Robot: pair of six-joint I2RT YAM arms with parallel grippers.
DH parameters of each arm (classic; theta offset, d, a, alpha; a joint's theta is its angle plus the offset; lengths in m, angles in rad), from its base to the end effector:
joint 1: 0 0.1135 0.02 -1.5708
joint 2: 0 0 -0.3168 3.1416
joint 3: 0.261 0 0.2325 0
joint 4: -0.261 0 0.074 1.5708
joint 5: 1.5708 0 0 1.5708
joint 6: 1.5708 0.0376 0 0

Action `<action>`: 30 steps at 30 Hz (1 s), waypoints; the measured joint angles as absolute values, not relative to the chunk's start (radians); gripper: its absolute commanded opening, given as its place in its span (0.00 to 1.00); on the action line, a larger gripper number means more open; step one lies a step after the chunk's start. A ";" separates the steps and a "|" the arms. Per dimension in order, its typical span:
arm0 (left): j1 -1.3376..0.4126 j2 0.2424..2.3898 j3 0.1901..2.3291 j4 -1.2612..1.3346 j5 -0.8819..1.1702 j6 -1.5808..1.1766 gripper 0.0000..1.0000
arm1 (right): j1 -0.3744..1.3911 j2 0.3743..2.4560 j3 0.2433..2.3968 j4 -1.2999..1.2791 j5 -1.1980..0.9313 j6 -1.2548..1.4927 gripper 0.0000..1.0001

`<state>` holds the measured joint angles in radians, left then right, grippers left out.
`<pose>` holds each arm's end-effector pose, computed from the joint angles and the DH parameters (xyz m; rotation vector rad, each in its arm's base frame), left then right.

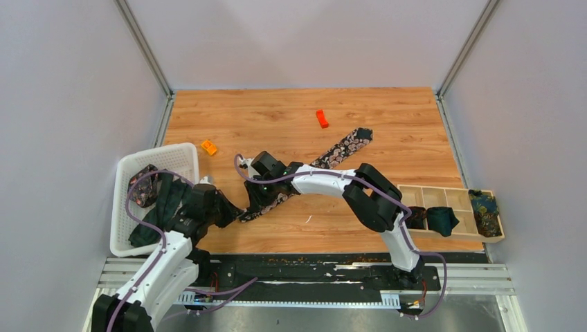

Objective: Roll the ties
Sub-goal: Roll the tie at the center of the board.

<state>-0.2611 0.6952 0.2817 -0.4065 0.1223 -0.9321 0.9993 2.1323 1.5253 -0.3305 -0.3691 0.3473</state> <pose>0.0785 -0.0257 0.1997 -0.7666 2.3819 -0.6806 0.2439 0.4043 0.2149 -1.0262 2.5173 0.9504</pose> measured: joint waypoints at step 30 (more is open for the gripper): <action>-0.261 0.683 0.384 -0.516 0.126 -0.910 0.00 | 1.024 2.140 1.538 -0.297 -0.376 0.383 0.13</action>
